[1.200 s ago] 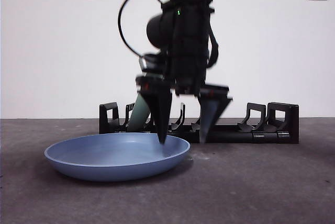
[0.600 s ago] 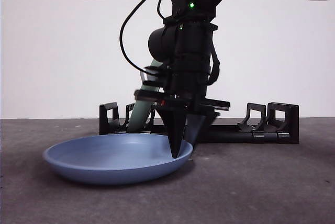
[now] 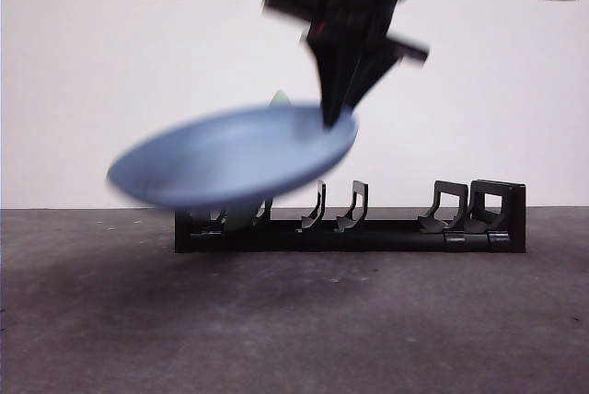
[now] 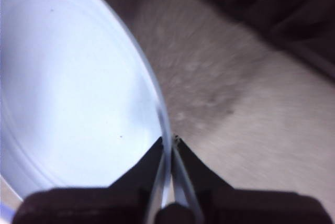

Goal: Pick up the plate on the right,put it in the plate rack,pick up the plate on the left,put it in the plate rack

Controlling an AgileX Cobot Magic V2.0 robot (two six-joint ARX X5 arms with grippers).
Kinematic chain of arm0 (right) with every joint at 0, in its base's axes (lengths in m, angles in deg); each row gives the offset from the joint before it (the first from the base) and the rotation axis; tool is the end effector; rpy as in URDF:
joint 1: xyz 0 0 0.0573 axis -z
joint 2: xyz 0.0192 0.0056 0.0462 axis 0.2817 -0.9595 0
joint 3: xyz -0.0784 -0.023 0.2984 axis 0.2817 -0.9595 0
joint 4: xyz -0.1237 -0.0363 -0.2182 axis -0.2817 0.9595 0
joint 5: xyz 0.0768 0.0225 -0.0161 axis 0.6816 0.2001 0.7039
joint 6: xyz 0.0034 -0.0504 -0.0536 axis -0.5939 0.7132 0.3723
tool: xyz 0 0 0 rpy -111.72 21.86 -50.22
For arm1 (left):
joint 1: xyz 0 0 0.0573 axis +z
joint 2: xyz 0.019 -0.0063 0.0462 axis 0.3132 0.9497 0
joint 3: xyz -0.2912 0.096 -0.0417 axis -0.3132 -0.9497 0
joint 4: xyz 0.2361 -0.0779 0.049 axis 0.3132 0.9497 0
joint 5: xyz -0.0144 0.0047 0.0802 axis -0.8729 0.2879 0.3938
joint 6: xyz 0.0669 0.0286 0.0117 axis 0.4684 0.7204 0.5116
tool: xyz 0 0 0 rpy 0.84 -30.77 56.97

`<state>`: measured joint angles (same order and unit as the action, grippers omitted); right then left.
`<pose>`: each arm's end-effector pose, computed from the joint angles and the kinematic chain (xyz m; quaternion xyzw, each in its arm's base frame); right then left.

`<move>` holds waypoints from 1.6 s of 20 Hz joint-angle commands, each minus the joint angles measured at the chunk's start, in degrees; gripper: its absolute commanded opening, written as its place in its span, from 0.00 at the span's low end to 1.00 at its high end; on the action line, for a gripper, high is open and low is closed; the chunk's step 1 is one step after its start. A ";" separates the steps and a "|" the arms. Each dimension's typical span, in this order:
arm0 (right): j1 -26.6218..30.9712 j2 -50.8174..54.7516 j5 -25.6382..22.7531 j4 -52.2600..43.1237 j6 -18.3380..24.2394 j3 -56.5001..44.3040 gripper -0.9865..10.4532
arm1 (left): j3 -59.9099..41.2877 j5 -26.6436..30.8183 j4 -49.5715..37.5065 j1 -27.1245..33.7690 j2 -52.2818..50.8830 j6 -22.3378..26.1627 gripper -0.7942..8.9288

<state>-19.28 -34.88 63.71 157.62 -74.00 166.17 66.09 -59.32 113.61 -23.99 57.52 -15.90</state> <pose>0.3319 0.2446 0.3231 -0.1333 0.5717 0.2692 0.7635 0.1142 -0.1082 0.3475 0.4525 0.1350 -0.4581 0.7531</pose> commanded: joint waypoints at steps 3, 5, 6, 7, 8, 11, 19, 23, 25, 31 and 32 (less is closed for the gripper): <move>0.48 3.30 0.92 5.81 1.29 4.13 0.08 | -0.13 10.23 -0.37 -7.08 0.92 10.14 0.54; 0.92 4.07 2.82 8.26 1.31 5.92 0.08 | -0.13 15.47 -1.14 -10.58 1.51 14.60 0.54; 1.20 4.22 4.37 8.70 1.25 6.73 0.08 | -0.13 17.55 -1.62 -12.00 1.90 15.89 0.54; 1.27 4.42 5.97 9.38 0.98 7.63 0.08 | -0.13 18.95 -1.92 -13.09 2.56 17.07 0.54; 1.29 4.44 7.58 9.88 0.68 8.63 0.08 | -0.13 20.22 -1.95 -13.84 3.13 18.38 0.54; 1.36 4.52 10.38 10.08 -0.44 11.61 0.08 | -0.13 23.02 -2.45 -14.38 6.14 20.61 0.54; 1.55 4.52 14.12 10.16 -1.62 14.01 0.08 | -0.13 29.38 -7.67 -14.34 8.83 20.17 0.11; 1.60 4.52 14.01 10.14 -1.55 14.01 0.08 | -0.13 28.59 -7.61 -14.34 8.83 19.43 0.07; 1.60 4.52 14.03 10.16 -1.55 14.01 0.08 | -0.13 28.24 -7.50 -14.45 8.83 19.43 0.07; 1.60 4.52 14.05 10.14 -0.76 14.01 0.09 | -0.13 28.22 -7.41 -14.51 8.83 18.34 0.07; 1.60 4.52 14.05 10.14 -0.72 14.01 0.10 | -0.13 28.22 -7.39 -14.71 8.83 18.16 0.07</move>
<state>-16.94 -30.77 75.51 166.49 -77.04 179.99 66.37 -30.82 105.44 -38.59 65.63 3.88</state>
